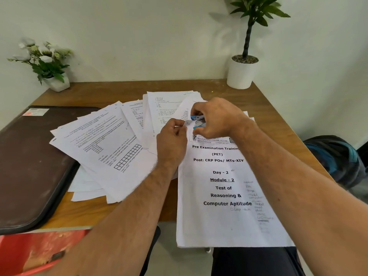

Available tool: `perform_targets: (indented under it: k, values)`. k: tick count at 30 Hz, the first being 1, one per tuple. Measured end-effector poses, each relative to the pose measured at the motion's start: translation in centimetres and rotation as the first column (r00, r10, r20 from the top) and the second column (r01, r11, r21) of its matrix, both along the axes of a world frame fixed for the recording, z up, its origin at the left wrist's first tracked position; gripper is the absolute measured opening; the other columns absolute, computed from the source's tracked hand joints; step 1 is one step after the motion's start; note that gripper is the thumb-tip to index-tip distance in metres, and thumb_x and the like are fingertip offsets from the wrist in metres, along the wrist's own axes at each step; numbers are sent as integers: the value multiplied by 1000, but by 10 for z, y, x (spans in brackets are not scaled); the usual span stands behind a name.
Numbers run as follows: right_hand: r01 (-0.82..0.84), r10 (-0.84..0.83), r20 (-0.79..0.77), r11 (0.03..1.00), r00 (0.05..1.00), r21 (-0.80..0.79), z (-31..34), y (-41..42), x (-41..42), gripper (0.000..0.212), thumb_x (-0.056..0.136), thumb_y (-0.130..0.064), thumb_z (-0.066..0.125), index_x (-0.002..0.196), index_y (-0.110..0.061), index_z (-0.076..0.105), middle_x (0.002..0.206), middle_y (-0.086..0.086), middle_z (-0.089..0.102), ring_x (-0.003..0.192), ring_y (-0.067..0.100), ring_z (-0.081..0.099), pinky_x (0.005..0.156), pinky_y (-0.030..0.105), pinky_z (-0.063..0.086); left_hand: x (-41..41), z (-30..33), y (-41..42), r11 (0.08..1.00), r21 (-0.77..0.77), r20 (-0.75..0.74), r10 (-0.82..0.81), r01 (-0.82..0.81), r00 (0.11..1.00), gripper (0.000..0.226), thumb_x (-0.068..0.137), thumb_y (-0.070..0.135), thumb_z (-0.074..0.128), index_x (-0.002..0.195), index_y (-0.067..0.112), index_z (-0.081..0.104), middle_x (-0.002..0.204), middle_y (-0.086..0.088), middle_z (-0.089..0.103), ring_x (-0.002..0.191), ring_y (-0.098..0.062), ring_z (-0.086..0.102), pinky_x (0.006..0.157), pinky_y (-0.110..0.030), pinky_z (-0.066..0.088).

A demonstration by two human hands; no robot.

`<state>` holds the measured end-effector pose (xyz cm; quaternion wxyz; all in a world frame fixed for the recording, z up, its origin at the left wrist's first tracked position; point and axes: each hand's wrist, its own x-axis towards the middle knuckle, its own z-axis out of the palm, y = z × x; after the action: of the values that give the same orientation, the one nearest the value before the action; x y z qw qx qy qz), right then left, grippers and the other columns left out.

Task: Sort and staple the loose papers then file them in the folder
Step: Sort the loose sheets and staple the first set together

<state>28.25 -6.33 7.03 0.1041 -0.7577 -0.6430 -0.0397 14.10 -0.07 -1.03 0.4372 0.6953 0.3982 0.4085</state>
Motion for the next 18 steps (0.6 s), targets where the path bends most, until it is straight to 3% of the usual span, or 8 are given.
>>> perform_targets:
  k: [3,8,14,18]
  values:
    - [-29,31,72,999,997,-17,0,4,-5,45,71,-49,71,110,-28,67,95,-6,72,89,23,63,75,31,51,1,-2,2,1000,4,8,-9,9,1000,7,98,23,63,95,17,66,51,15,56,50,-5,45,54,-26,37]
    - [-49,52,89,998,995,-36,2,9,-8,46,72,-47,73,115,-32,68,106,-9,72,100,18,64,83,35,54,2,-3,2,998,48,-15,-33,34,999,5,98,17,62,93,16,64,58,13,56,52,-1,48,52,-14,33]
    - [-54,55,30,997,998,-53,5,11,-5,45,71,-44,74,115,-34,70,108,-13,73,103,15,65,87,35,54,3,-7,2,1000,22,-27,-12,13,1000,6,97,15,61,92,15,63,68,10,62,60,-4,51,57,-18,38]
    - [-85,86,40,996,995,-40,9,12,-6,40,74,-39,74,113,-32,72,107,-12,74,102,15,66,90,33,50,2,-5,3,1000,30,-34,0,1,999,5,97,15,60,95,14,63,75,6,67,67,-9,55,57,-13,37]
